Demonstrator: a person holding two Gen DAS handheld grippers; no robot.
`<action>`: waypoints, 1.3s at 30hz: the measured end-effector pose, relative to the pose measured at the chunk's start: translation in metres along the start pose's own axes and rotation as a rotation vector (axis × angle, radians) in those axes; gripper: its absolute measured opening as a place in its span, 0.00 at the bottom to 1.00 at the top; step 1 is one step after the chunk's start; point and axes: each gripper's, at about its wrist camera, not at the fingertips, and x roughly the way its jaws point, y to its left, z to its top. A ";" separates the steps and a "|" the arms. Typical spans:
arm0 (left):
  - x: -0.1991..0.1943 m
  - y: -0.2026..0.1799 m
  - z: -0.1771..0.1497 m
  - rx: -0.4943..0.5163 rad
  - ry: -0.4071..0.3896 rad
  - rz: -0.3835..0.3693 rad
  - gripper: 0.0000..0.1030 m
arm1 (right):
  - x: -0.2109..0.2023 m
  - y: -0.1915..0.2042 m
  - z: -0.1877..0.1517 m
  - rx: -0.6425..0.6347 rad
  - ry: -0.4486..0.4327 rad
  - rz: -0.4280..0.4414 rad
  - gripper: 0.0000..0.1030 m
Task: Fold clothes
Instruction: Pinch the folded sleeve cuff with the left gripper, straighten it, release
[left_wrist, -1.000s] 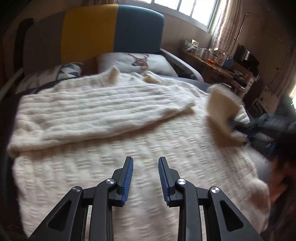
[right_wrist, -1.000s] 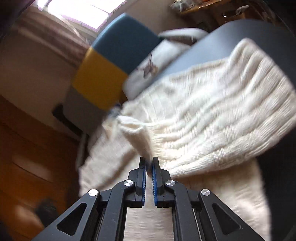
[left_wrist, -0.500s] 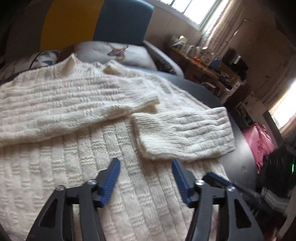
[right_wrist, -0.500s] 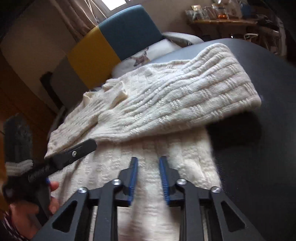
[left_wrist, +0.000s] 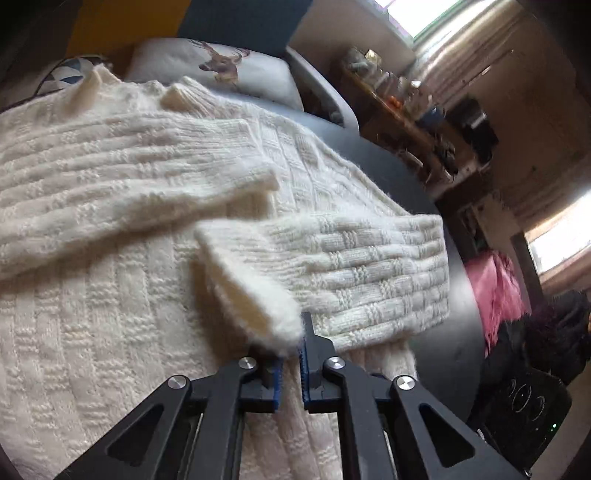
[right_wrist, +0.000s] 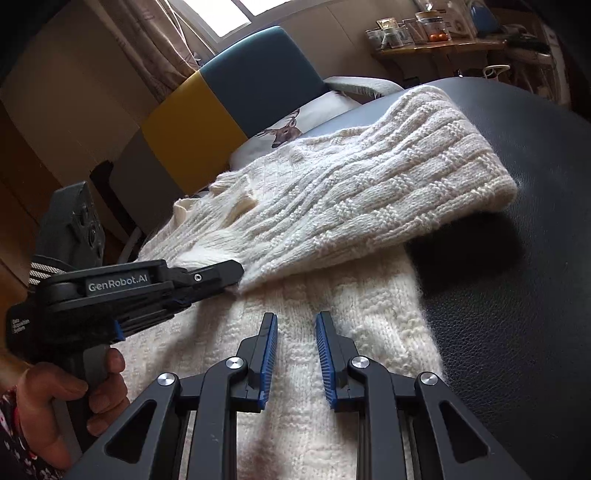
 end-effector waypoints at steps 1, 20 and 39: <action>-0.007 -0.003 0.004 0.028 -0.028 -0.005 0.05 | 0.000 0.000 0.002 0.006 0.005 0.001 0.22; -0.119 0.091 0.086 0.029 -0.270 0.077 0.05 | 0.031 -0.008 0.062 0.071 0.076 0.006 0.04; -0.102 0.162 0.032 0.059 -0.254 0.292 0.06 | 0.048 -0.041 0.082 0.166 -0.114 -0.121 0.00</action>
